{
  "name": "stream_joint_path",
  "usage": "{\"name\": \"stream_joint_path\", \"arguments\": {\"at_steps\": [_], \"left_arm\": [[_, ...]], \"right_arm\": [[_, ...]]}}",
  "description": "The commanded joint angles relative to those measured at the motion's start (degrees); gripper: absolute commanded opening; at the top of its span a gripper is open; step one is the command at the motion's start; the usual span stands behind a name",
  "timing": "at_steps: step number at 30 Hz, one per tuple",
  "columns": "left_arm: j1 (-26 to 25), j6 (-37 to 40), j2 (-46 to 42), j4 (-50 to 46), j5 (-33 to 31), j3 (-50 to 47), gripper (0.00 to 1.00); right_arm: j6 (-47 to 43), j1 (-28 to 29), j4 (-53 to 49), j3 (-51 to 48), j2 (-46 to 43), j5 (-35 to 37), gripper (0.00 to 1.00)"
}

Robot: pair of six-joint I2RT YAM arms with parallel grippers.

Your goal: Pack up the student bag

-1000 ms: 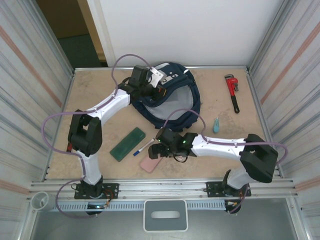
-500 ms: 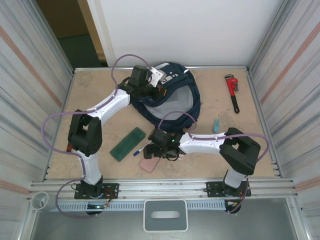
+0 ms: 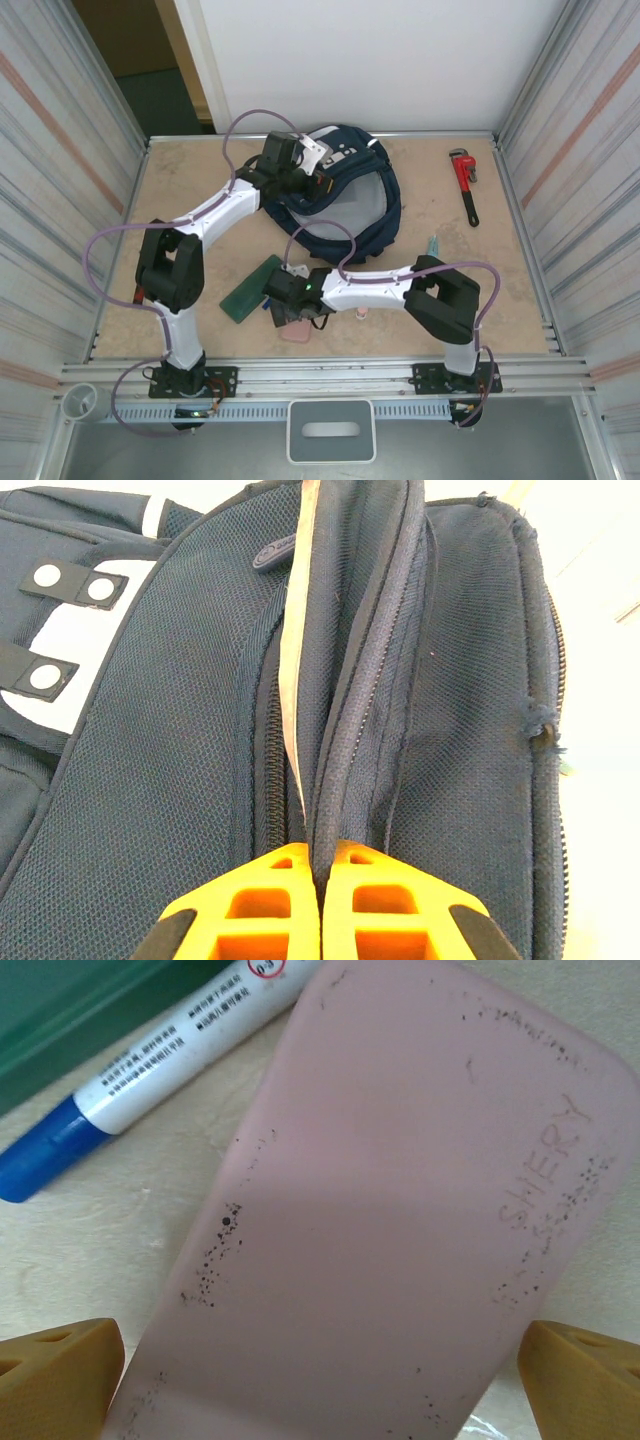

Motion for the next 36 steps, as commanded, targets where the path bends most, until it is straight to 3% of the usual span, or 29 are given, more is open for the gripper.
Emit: {"name": "stream_joint_path", "arguments": {"at_steps": [1,8,13,19,25,30,36], "left_arm": [[0.23,0.68,-4.36,3.79,1.52,-0.51,0.01],[0.23,1.04,-4.36,3.97,1.26,-0.88,0.01],[0.23,1.21,-3.92,3.79,1.2,-0.7,0.01],[0.23,1.47,-3.83,3.44,1.38,0.25,0.01],[0.89,0.23,-2.98,2.41,3.03,3.6,0.01],[2.44,-3.24,-2.77,3.43,9.57,6.36,0.0],[4.18,-7.82,-2.32,3.31,15.49,11.13,0.0]], "right_arm": [[-1.09,0.13,-7.27,0.56,1.15,4.94,0.99],[-1.69,-3.68,-5.73,-5.85,-3.91,2.64,0.99],[-1.0,-5.35,-1.7,-9.14,-4.49,-0.34,0.85],[-2.1,-5.9,1.28,-9.65,-6.4,-1.21,0.5],[-3.46,-8.63,1.41,-10.67,-17.26,-2.38,0.43],[-7.74,-17.32,2.12,-11.74,-26.92,-8.69,0.42],[-9.86,-35.43,8.76,-11.81,-30.11,-25.56,0.43]]}}
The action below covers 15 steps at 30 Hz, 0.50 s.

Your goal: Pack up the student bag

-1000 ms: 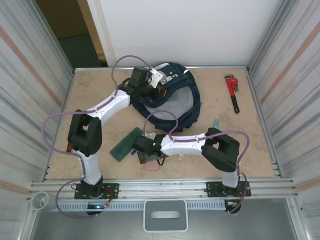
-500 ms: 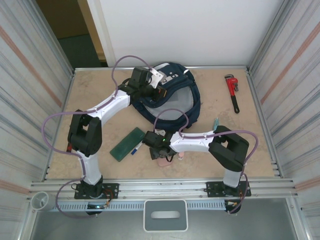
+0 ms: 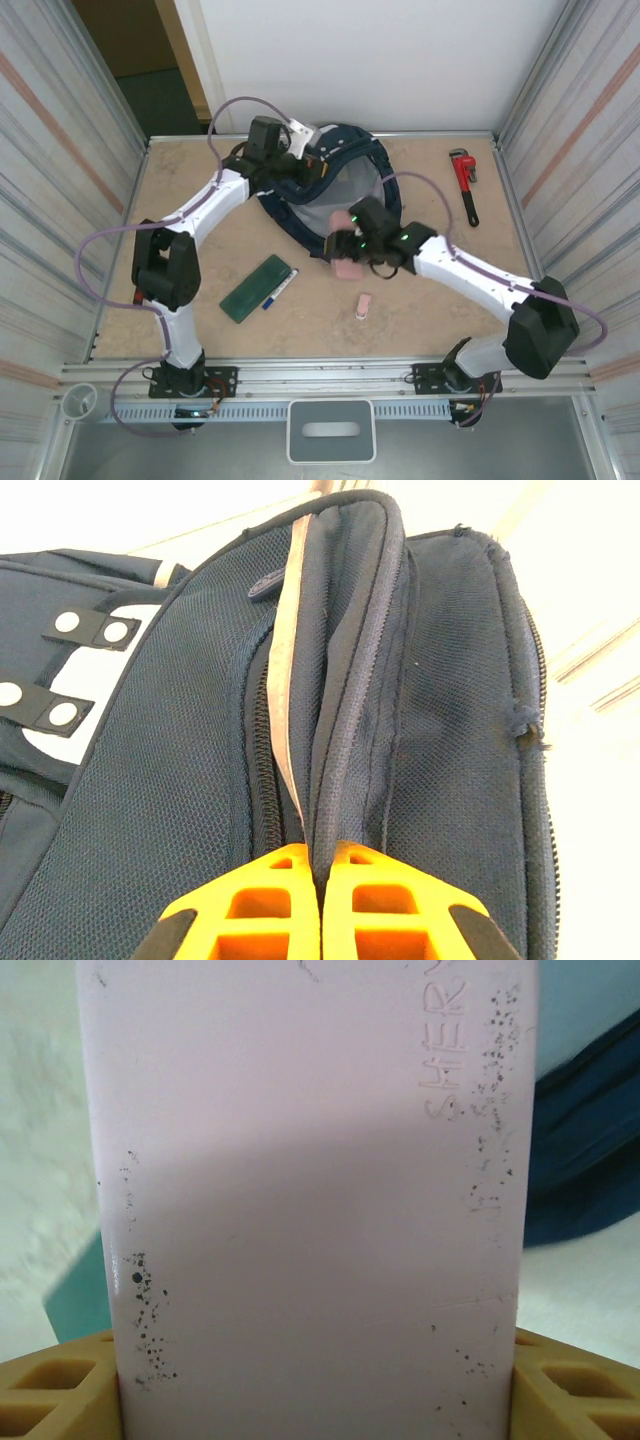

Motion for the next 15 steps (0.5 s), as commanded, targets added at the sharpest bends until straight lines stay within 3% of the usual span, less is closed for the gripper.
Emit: {"name": "stream_joint_path", "arguments": {"at_steps": [1,8,11,15], "left_arm": [[0.12,-3.64,-2.12,4.6,8.1,5.84,0.0],[0.16,-5.48,-0.26,4.36,10.09,9.57,0.0],[0.19,-5.77,0.54,4.0,10.59,10.79,0.0],[0.3,-5.63,0.56,3.89,10.1,10.99,0.0]], "right_arm": [[-1.93,-7.76,5.25,0.24,-0.14,-11.51,0.43],[3.93,-16.76,16.34,7.94,13.76,-17.02,0.43],[8.04,-17.51,19.71,13.69,21.07,-14.49,0.45],[13.02,-17.85,20.65,23.01,31.62,-10.2,0.66]]}}
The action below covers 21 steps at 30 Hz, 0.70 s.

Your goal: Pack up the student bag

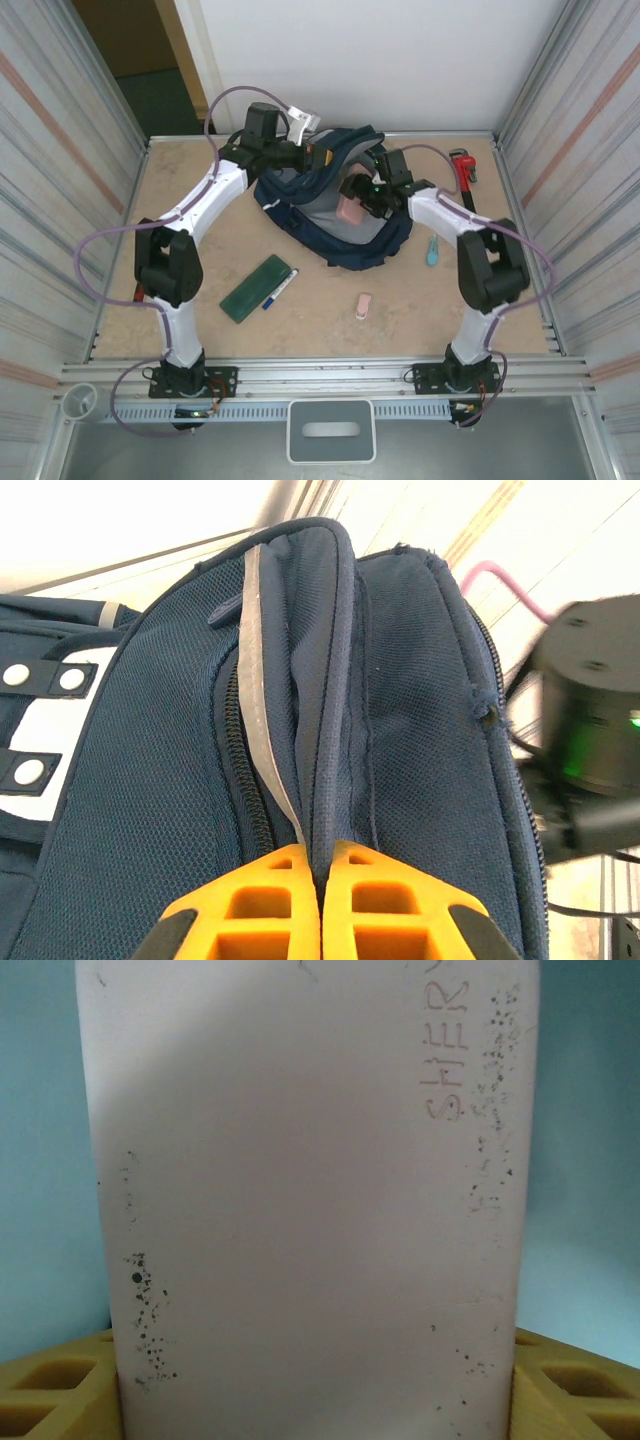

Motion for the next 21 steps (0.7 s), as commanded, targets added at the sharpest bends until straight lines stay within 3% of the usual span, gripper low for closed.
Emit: {"name": "stream_joint_path", "arguments": {"at_steps": [1,5,9,11,16,21], "left_arm": [[-0.27,-0.1,-1.38,6.29,3.92,4.16,0.0],[-0.18,0.77,-1.64,5.93,3.53,3.59,0.0],[-0.18,1.15,-1.82,6.64,3.17,2.69,0.0],[-0.19,1.08,-1.74,7.02,3.22,2.23,0.0],[-0.18,0.86,-1.43,6.95,3.34,1.98,0.0],[-0.18,0.8,-1.73,6.98,3.32,1.57,0.0]], "right_arm": [[5.77,-0.38,5.57,7.94,7.05,-0.05,0.71],[4.68,-0.38,7.65,9.52,10.49,-3.12,0.86],[3.48,-0.28,9.85,5.42,9.3,-3.5,0.87],[3.16,-0.07,10.89,4.35,9.36,-4.13,0.79],[4.09,0.59,12.18,7.87,13.99,-5.13,0.46],[2.99,1.02,16.2,13.92,18.33,-10.02,0.36]]}}
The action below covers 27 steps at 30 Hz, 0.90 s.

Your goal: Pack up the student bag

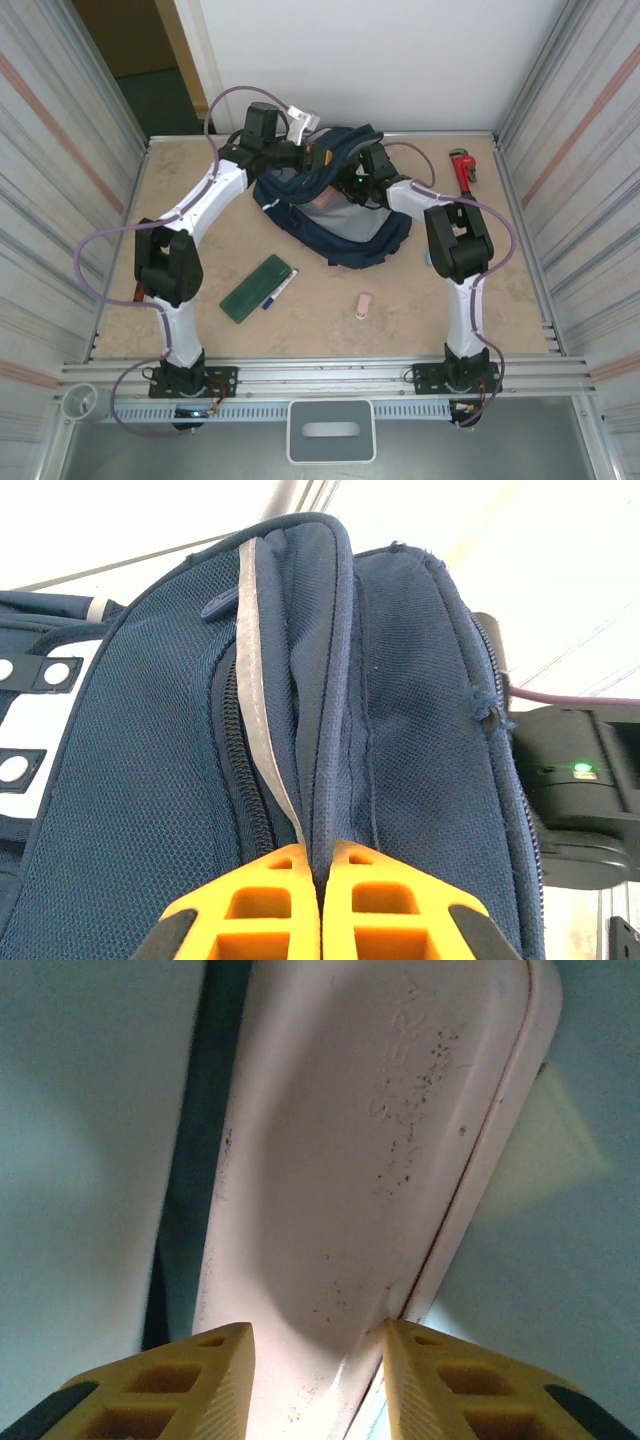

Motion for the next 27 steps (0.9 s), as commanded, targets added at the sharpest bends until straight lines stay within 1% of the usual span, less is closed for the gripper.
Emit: {"name": "stream_joint_path", "arguments": {"at_steps": [1,4,8,10,12,14,16,18,20,23,27], "left_arm": [[-0.18,0.81,-1.68,7.01,3.27,1.58,0.0],[-0.19,0.56,-1.56,6.97,3.02,1.49,0.0],[-0.18,0.87,-1.83,7.05,2.31,1.25,0.0],[-0.18,1.07,-1.74,6.85,1.87,1.49,0.0],[-0.15,1.15,-1.39,6.41,2.06,1.94,0.0],[-0.09,0.99,-0.95,6.07,2.19,2.38,0.0],[-0.18,0.78,-0.68,5.96,2.21,2.5,0.0],[-0.19,0.69,-0.68,5.88,2.06,2.41,0.0],[-0.18,0.73,-0.83,5.71,1.96,2.31,0.0],[-0.18,0.98,-1.18,5.19,1.72,2.31,0.0],[-0.18,1.49,-1.64,4.74,1.39,2.04,0.0]], "right_arm": [[-1.68,0.83,4.39,3.23,1.21,-4.69,0.35],[-5.79,0.53,4.47,-2.31,-4.24,-4.45,0.39],[-12.37,1.11,2.6,-15.97,-17.39,-0.14,0.49],[-19.05,3.94,-1.01,-21.8,-24.69,5.06,0.55],[-30.13,9.9,-4.76,-25.82,-31.32,11.94,0.65],[-40.73,16.37,-8.72,-26.64,-34.26,18.33,0.74],[-47.4,22.52,-11.73,-25.91,-34.23,22.46,0.81],[-52.27,27.47,-12.95,-24.54,-32.36,23.94,0.87],[-55.07,31.63,-12.87,-22.57,-29.52,24.73,0.92],[-58.42,36.59,-13.66,-17.23,-23.55,24.02,0.96],[-59.5,40.7,-14.92,-8.96,-14.43,23.17,0.97]]}}
